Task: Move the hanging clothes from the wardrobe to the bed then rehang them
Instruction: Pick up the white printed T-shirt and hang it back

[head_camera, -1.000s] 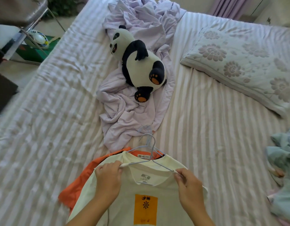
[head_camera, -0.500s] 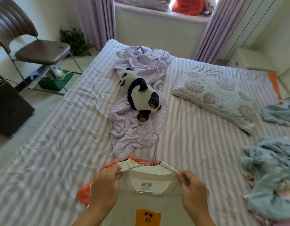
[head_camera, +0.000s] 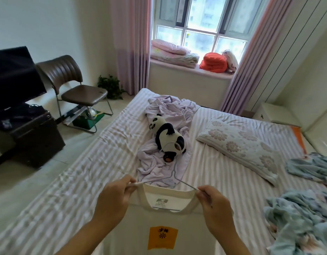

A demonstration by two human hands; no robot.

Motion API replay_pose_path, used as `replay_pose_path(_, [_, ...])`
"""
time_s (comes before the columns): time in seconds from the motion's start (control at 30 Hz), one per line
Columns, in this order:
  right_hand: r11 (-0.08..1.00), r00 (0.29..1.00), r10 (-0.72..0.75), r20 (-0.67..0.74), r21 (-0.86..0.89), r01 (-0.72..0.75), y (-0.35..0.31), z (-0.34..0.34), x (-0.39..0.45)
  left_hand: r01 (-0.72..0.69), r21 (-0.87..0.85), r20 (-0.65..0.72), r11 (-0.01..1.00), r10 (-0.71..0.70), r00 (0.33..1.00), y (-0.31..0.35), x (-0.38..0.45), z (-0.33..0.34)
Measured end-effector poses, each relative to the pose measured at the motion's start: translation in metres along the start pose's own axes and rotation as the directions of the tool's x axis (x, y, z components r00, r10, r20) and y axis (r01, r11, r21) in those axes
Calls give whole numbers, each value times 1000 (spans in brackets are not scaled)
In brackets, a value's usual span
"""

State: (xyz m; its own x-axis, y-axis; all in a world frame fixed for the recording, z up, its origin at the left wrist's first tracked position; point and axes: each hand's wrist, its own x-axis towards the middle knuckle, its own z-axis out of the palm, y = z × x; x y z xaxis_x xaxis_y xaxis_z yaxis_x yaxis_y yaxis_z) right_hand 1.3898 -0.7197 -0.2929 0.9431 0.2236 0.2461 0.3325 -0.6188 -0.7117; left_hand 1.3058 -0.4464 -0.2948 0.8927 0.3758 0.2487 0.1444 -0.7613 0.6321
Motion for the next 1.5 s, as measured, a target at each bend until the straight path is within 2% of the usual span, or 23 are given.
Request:
replay_pose_path(0.13, [990,990,-138,37,30,137,-24,-25,-2,-37,31,-116,999,40,992,28,-28,-40])
replay_pose_path(0.27, [968,963,-249,106,65,243,-50,-47,-11,8,59,-261,998,8,965,56,-75,-77])
replay_pose_path(0.37, [933,919,-356,170,116,340,-79,-60,-23,47,70,-349,996,-19,937,74,-113,-109])
replay_pose_path(0.5, [867,854,-487,183,220,448,-124,-69,-48,114,84,-452,990,-64,890,89,-168,-154])
replay_pose_path(0.77, [750,720,-651,239,349,562,-215,-65,-125,235,100,-586,967,-133,799,105,-293,-246])
replay_pose_path(1.03, [622,545,-782,303,448,642,-310,-61,-251,416,52,-688,908,-269,674,122,-457,-330])
replay_pose_path(1.23, [475,352,-880,319,594,649,-372,-50,-345,573,29,-733,819,-373,569,139,-579,-379])
replay_pose_path(1.33, [413,239,-909,342,656,632,-401,-40,-385,640,16,-779,768,-392,490,150,-631,-395])
replay_pose_path(1.5, [284,39,-946,322,764,580,-443,-26,-444,742,-39,-861,669,-400,315,173,-703,-406])
